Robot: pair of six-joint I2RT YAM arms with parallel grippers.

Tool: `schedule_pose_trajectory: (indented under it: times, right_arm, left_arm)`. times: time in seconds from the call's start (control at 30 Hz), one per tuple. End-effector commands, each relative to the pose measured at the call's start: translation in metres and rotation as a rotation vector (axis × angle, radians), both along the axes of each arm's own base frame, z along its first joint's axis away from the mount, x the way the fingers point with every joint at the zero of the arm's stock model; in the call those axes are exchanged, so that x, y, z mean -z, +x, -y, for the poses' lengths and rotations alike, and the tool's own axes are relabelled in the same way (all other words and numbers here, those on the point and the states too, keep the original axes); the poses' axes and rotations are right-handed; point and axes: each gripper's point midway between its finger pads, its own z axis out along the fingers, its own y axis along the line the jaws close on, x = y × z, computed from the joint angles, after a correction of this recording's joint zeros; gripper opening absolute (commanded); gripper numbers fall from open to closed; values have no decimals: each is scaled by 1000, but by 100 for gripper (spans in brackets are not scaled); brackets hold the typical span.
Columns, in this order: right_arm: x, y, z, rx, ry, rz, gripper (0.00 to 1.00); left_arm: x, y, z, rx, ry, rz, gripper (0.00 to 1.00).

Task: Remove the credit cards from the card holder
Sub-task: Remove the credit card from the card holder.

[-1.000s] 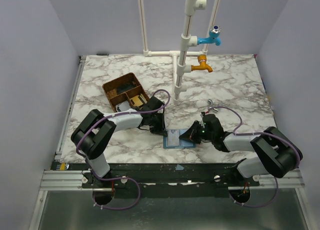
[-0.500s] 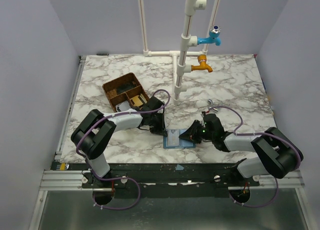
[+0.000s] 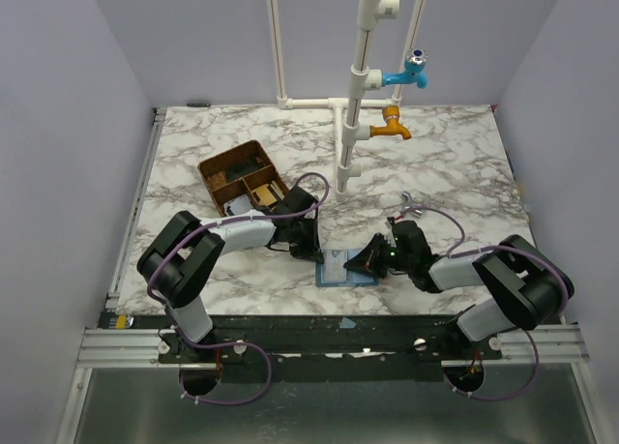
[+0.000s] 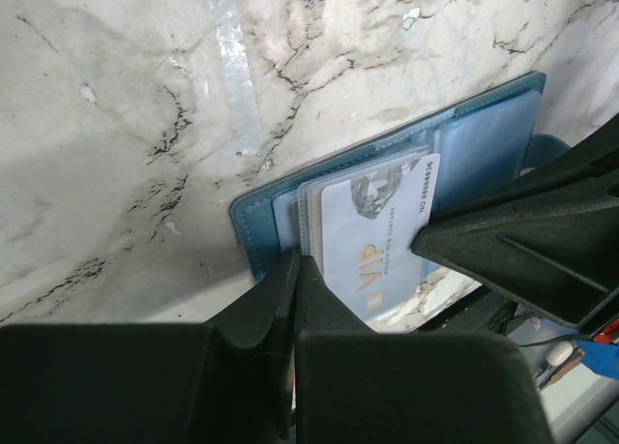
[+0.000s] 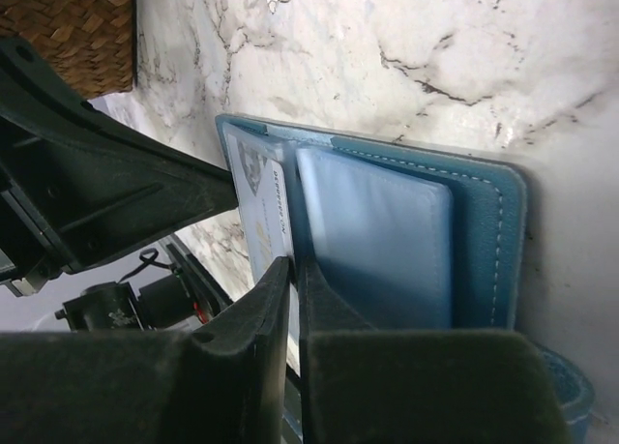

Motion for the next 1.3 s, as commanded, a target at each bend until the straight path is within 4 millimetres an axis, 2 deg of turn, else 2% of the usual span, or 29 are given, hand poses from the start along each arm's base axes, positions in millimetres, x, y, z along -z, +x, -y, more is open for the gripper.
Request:
schedule_pose_trajectory:
  times: [0.0, 0.23, 0.73, 1.27]
  right_arm:
    - [2, -2, 4, 22, 0, -9, 9]
    - [7, -4, 10, 46, -17, -13, 5]
    - [11, 0, 26, 71, -111, 12, 4]
    - [6, 0, 40, 79, -146, 38, 1]
  left_arm:
    - [35, -14, -32, -23, 153, -58, 0]
    - [36, -14, -34, -29, 157, -62, 0]
    - [38, -13, -39, -38, 161, -63, 0]
    - [37, -11, -39, -40, 160, -58, 0]
